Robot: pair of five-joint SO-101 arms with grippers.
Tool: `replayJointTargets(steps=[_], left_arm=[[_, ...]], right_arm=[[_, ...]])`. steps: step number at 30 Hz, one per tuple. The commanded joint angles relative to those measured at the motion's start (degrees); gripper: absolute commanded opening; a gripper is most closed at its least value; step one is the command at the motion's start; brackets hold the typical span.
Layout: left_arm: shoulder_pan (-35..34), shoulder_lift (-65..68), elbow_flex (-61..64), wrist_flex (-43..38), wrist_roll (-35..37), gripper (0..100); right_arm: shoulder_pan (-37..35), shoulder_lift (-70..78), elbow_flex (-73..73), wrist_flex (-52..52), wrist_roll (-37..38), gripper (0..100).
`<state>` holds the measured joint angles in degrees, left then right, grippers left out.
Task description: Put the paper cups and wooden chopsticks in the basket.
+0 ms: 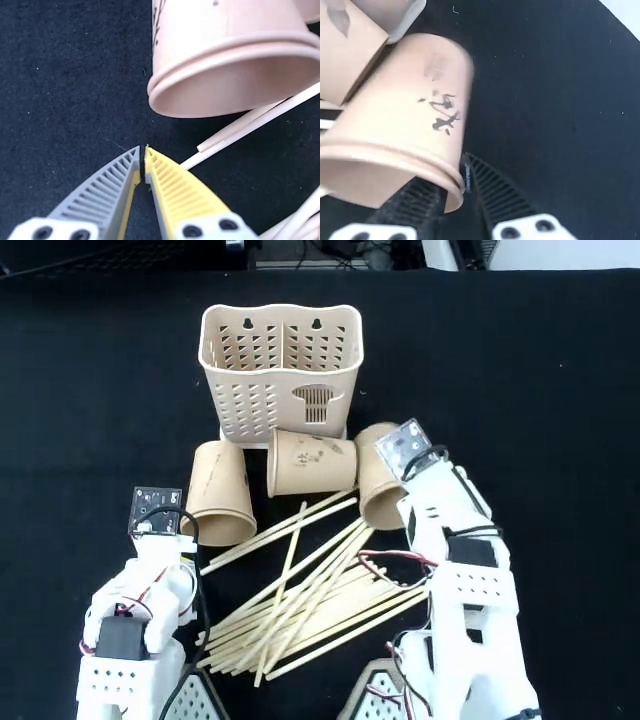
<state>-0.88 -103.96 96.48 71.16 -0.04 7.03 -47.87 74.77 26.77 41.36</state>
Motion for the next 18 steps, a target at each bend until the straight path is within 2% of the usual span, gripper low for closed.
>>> replayJointTargets(steps=[1,6,12,18], left_arm=[[0.48,-0.44,0.84,0.70,0.35,3],[0.48,-0.44,0.84,0.70,0.35,3],[0.48,-0.44,0.84,0.70,0.35,3],[0.48,-0.44,0.84,0.70,0.35,3]], right_arm=[[0.79,-0.22,-2.95,1.05,1.14,1.2],[0.88,-3.38,-12.00,15.82,-1.05,1.2],[5.98,-8.04,-26.68,32.00,-0.79,1.2],[11.60,-4.35,-38.46,43.16,-3.08,1.2]])
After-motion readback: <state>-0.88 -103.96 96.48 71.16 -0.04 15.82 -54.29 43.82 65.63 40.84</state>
